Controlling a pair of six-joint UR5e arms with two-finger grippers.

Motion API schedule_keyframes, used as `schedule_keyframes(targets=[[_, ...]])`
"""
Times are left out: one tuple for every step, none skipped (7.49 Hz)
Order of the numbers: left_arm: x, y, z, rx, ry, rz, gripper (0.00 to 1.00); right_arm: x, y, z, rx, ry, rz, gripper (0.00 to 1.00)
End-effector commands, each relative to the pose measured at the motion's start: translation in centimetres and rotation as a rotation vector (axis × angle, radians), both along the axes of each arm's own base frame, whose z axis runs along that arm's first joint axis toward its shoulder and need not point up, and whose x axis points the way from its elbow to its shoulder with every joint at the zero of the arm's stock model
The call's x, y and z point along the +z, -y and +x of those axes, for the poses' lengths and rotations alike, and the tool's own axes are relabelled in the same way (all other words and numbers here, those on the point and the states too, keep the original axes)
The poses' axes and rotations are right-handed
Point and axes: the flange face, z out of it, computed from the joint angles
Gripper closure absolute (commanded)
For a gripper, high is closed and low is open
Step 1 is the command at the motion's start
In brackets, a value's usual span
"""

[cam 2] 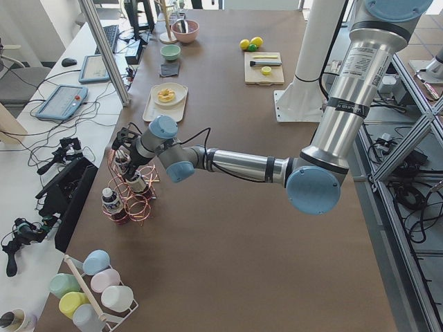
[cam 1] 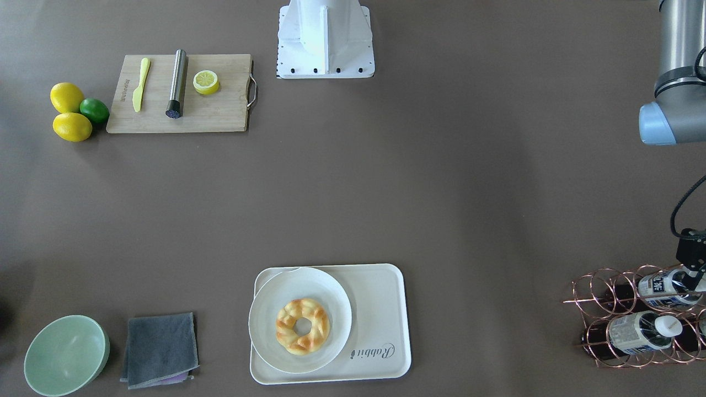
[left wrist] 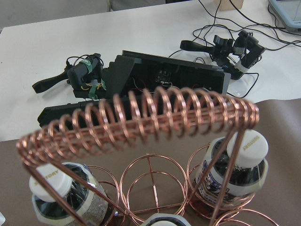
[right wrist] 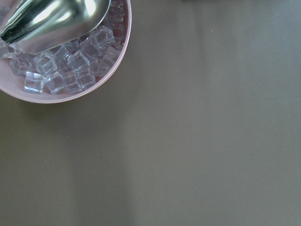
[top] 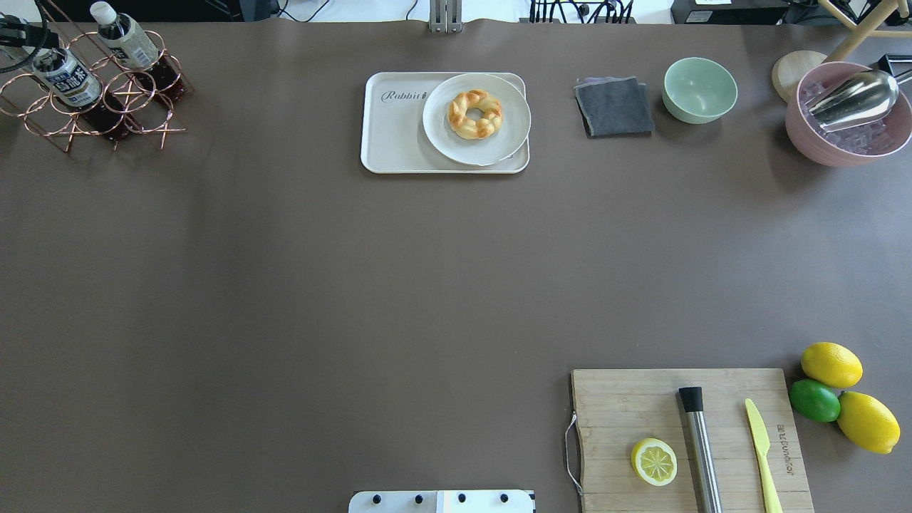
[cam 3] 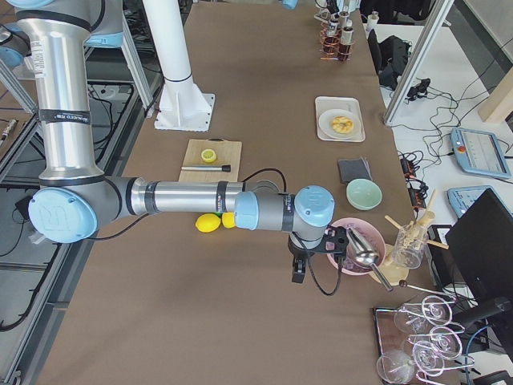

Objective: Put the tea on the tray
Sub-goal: 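Move the left gripper down over the copper rack of tea bottles, then grasp a tea bottle in the rack with the left gripper and lift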

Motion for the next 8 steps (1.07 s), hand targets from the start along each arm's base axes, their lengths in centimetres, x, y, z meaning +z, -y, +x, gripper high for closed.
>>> schedule_keyframes(targets=[[0.16,-0.07,0.11,0.003,-0.002,-0.004,0.37,-0.03,0.01,0.01,0.0,-0.001,0.001,0.0],[0.26,-0.14,0.19,0.005,-0.001,-0.005,0.37,0.05,-0.06,0.01,0.0,-0.001,-0.001,0.0],[0.36,-0.32,0.55,0.011,-0.001,-0.005,0.37,0.11,-0.07,0.0,0.0,0.0,-0.002,0.0],[0.64,-0.48,0.51,0.011,0.0,-0.008,0.37,0.12,-0.14,0.08,0.002,-0.001,-0.002,0.0],[0.76,-0.55,0.59,0.012,-0.001,-0.007,0.43,0.19,-0.19,0.31,0.006,0.0,-0.004,0.0],[0.92,-0.53,0.59,0.012,0.0,-0.01,0.58,0.11,-0.19,0.39,0.008,0.0,-0.002,0.0],[0.84,-0.48,0.61,0.012,0.0,-0.01,0.73,0.04,-0.13,0.47,0.009,0.0,-0.001,0.0],[0.84,-0.49,0.62,0.014,-0.001,-0.01,0.91,0.04,-0.14,0.54,0.01,0.0,0.0,0.0]])
